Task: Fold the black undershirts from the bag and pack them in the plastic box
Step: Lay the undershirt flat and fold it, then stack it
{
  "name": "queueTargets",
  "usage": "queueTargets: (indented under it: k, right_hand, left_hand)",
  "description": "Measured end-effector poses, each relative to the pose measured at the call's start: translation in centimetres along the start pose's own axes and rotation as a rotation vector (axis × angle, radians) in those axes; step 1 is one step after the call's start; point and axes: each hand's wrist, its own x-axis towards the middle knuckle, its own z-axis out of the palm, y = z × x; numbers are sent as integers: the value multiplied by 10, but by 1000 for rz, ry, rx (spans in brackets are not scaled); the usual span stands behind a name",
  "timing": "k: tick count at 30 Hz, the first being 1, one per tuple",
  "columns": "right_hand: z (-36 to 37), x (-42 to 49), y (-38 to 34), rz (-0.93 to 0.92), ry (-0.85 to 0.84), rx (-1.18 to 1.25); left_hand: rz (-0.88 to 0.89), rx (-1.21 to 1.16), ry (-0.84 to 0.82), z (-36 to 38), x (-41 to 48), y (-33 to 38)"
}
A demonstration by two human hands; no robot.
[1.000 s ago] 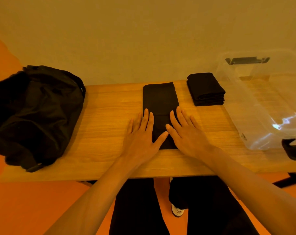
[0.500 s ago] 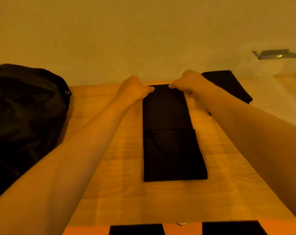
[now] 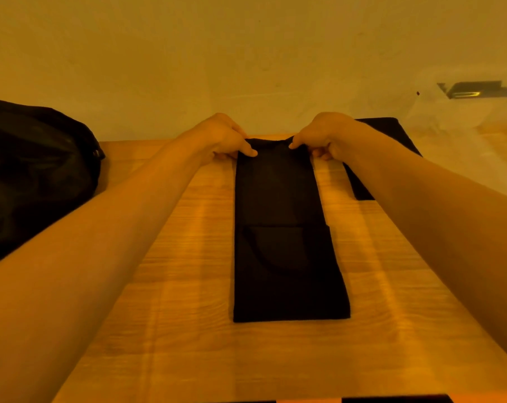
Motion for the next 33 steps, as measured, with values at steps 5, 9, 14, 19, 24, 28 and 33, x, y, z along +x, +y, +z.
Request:
queueTargets:
  k: [5, 9, 14, 19, 24, 28, 33]
  right_hand:
    - [3, -7, 3, -59, 53, 40]
    - [4, -6, 5, -46, 79, 76]
    - [8, -10, 10, -112, 153, 182]
    - [8, -49, 31, -319, 285, 171]
    - [22, -88, 68, -495, 365, -81]
    - [44, -101, 94, -579, 429, -305]
    - [54, -116, 113, -719, 480, -417]
  left_hand:
    - [13, -81, 60, 3, -4, -3]
    - [34, -158, 90, 4, -4, -5]
    - [108, -282, 181, 12, -8, -14]
    - [289, -360, 197, 16, -47, -26]
    - [475, -313, 276, 24, -85, -50]
    - [601, -25, 315, 36, -105, -75]
    - [815, 314, 326, 47, -122, -92]
